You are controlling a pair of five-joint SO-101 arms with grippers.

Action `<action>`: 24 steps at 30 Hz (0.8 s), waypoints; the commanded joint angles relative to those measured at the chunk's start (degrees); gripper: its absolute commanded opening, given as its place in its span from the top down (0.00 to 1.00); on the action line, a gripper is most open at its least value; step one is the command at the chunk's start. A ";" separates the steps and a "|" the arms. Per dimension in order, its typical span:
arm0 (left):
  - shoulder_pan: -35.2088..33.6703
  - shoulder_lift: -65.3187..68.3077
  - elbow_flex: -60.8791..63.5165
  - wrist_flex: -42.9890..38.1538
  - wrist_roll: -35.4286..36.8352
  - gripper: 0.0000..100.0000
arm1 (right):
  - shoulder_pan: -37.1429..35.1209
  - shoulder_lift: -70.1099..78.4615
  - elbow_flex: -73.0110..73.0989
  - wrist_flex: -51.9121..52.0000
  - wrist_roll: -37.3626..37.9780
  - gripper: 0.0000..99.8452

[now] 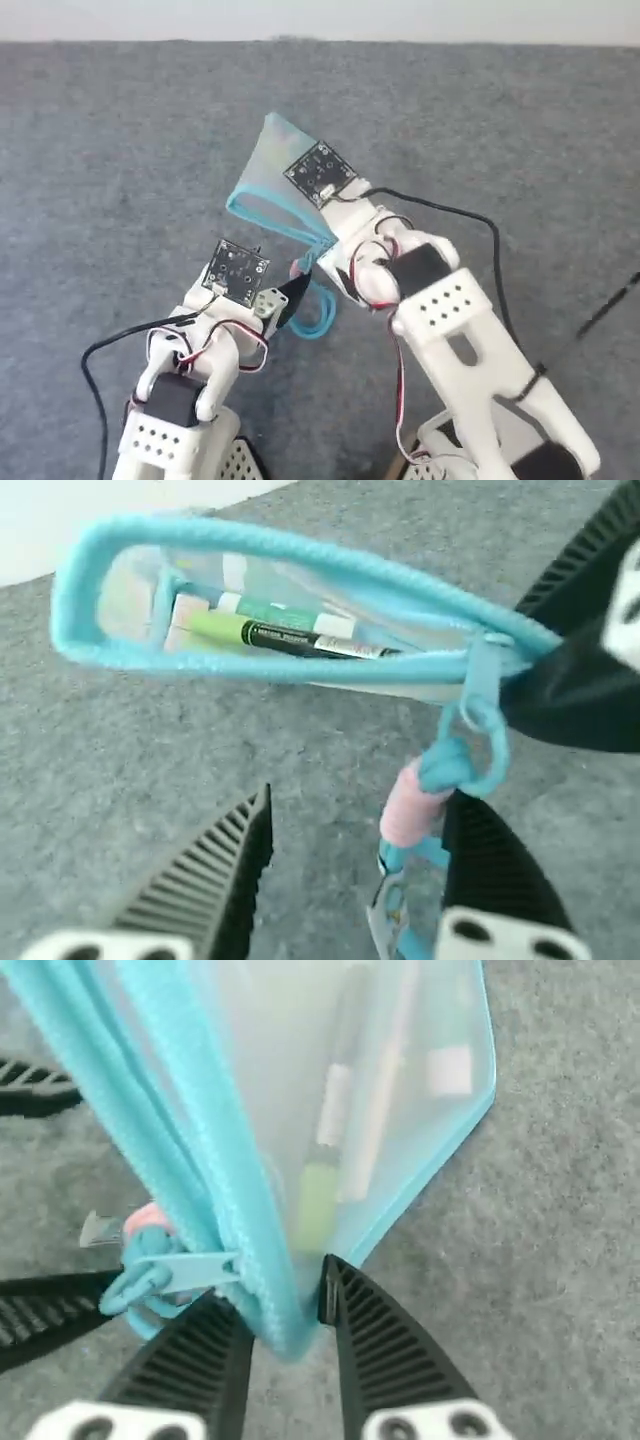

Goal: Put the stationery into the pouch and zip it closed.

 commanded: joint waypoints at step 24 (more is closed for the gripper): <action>-6.42 -0.88 -0.04 -4.04 -1.58 0.99 | 9.89 8.40 4.48 -8.22 5.10 0.99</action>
